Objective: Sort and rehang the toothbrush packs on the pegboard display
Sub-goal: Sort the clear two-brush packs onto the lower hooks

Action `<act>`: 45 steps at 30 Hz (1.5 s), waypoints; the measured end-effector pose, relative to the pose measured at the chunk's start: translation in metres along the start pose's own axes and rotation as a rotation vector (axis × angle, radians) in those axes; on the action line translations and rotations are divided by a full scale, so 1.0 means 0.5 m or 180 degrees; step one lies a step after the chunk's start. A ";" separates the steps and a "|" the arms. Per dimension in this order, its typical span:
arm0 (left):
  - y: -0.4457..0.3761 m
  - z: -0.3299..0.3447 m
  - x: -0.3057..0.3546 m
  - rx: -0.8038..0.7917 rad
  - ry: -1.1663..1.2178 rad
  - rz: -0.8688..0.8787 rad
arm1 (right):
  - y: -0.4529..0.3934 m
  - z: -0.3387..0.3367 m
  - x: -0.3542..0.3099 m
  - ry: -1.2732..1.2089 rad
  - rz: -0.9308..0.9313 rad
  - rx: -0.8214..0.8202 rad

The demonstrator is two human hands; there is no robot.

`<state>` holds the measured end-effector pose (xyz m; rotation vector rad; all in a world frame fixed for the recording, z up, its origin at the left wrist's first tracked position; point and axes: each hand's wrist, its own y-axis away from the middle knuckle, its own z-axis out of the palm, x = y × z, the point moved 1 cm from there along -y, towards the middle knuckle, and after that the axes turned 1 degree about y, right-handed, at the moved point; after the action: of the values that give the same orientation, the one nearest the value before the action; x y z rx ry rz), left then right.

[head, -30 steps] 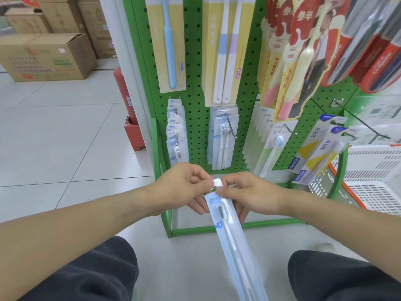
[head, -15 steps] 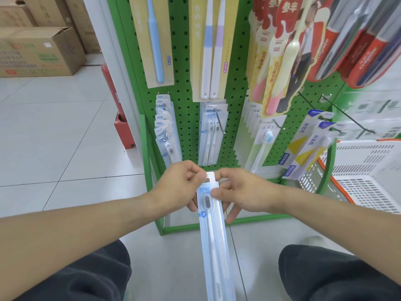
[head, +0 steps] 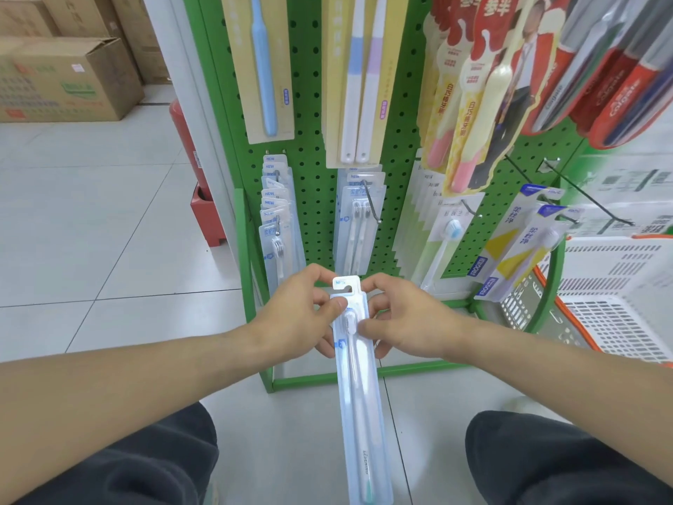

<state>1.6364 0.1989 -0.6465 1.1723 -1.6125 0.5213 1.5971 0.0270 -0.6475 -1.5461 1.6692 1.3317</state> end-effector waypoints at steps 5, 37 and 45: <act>-0.001 -0.001 -0.002 -0.0018 0.0070 -0.0178 | -0.009 0.003 -0.003 -0.0302 0.0042 0.0450; 0.006 -0.016 -0.013 -0.0680 0.0248 -0.0427 | -0.001 0.003 -0.004 -0.0698 0.0056 0.0162; 0.010 -0.018 -0.016 -0.1237 -0.0017 -0.0640 | -0.005 0.003 -0.001 -0.0696 0.0117 0.0285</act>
<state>1.6362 0.2117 -0.6494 1.0237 -1.4956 0.0686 1.5994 0.0287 -0.6485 -1.2757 1.6037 1.3716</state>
